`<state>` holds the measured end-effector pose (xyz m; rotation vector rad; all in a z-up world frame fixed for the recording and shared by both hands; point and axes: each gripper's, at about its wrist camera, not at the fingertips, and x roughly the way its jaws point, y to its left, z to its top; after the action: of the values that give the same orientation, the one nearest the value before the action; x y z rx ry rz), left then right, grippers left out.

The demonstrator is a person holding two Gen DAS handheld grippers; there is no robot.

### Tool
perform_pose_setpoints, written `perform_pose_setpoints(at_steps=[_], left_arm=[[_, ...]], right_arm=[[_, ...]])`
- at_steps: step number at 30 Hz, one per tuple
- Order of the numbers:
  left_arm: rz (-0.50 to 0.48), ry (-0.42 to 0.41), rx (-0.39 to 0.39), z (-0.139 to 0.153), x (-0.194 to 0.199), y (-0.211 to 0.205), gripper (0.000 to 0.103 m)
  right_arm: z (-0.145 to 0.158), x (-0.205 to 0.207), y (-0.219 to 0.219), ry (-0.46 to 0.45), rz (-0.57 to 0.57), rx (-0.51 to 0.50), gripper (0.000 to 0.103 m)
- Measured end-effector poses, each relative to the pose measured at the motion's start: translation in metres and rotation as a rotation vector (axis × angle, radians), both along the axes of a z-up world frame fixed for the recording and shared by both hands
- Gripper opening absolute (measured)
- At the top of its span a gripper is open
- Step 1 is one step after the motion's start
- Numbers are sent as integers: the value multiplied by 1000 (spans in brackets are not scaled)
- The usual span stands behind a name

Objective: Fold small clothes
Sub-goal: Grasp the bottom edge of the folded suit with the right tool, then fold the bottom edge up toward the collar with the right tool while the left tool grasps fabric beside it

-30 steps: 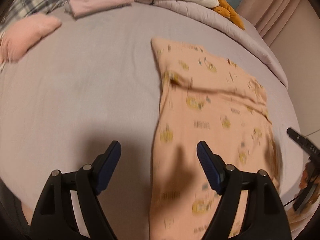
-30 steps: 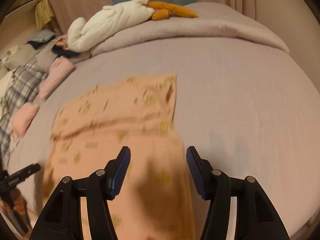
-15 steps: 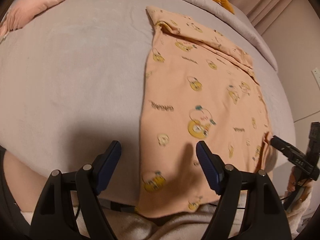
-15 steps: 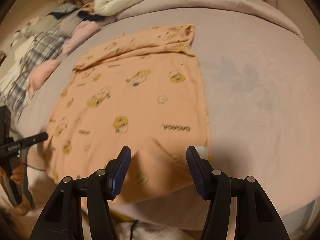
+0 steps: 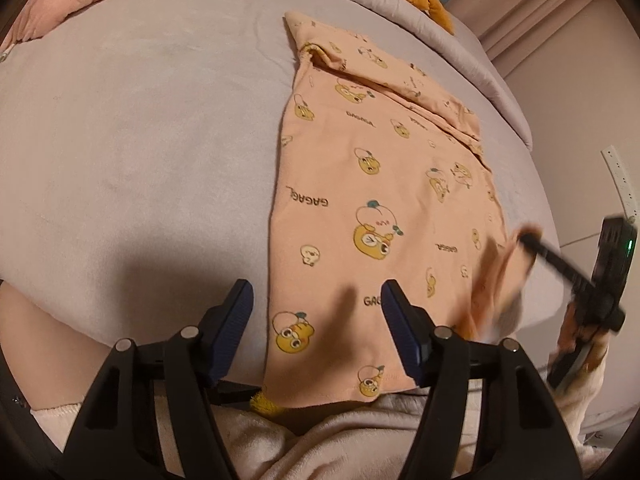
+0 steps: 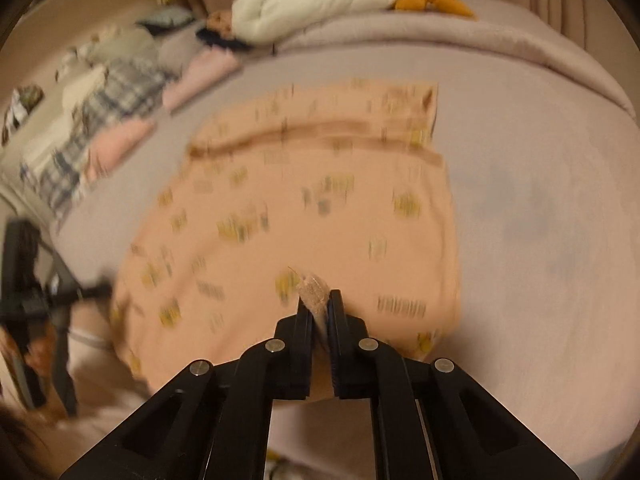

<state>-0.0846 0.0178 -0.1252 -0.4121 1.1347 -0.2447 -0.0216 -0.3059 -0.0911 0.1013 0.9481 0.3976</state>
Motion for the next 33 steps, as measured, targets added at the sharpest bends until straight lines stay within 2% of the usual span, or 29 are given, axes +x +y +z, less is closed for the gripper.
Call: perform_pose_setpoints(at_steps=[6, 13, 17, 22, 29, 33], left_arm=[[13, 22, -43, 2, -5, 9, 67], [20, -23, -61, 23, -2, 15, 67], [-4, -47, -33, 27, 4, 7, 65], [-66, -60, 23, 22, 19, -13, 61], [-29, -96, 130, 23, 64, -12, 61], [-34, -109, 126, 27, 93, -8, 61]], right_arm=[[21, 33, -16, -69, -107, 59, 8], [-1, 76, -26, -18, -234, 48, 8], [-12, 92, -34, 28, -299, 66, 8], [-16, 98, -33, 48, -299, 62, 8], [-22, 97, -42, 68, -318, 82, 8], [-22, 94, -45, 68, -316, 94, 8]])
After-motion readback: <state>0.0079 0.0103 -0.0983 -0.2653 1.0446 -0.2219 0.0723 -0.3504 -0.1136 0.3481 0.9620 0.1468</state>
